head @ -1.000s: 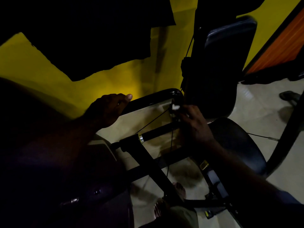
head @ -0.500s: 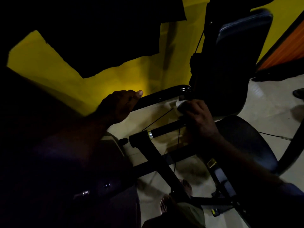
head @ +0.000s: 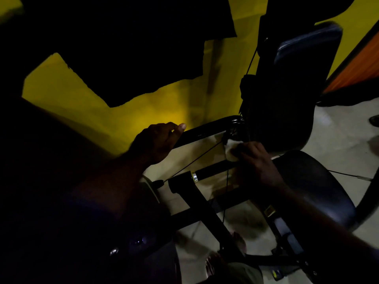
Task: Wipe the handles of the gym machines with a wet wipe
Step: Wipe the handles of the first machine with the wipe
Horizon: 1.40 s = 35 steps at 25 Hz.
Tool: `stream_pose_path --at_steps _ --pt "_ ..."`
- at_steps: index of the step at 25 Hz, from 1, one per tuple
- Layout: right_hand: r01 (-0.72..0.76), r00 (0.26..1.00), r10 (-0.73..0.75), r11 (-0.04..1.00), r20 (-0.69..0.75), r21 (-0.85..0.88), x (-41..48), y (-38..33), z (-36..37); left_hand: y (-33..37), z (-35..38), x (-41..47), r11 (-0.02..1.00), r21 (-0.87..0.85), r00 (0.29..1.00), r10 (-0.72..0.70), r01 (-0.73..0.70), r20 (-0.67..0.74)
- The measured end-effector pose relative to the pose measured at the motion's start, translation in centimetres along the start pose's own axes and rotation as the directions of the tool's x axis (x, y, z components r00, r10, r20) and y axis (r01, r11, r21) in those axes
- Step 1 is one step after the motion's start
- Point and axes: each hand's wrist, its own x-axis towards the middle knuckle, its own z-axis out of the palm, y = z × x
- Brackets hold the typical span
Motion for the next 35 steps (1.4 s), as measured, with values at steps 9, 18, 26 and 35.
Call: stream_pose_path --at_steps 9,18,26,35 --pt "-0.362 0.757 0.590 0.736 -0.280 0.572 6.6 -2.2 -3.7 -0.1 0.1 0.1 0.997 0.002 0.997 0.077 -0.077 0.028" --pt "-0.606 0.657 0.657 0.170 0.370 0.777 6.3 1.4 -3.8 -0.5 0.4 -0.3 0.999 0.042 0.999 0.025 -0.024 -0.030" --pt "-0.691 0.717 0.507 0.429 0.478 0.582 1.2 2.4 -2.6 -0.5 0.4 -0.1 1.000 -0.006 0.999 0.023 -0.023 -0.023" --pt "-0.657 0.715 0.531 0.285 0.455 0.698 -2.6 1.0 1.2 -0.7 0.4 0.0 1.000 0.021 1.000 0.020 -0.019 -0.018"
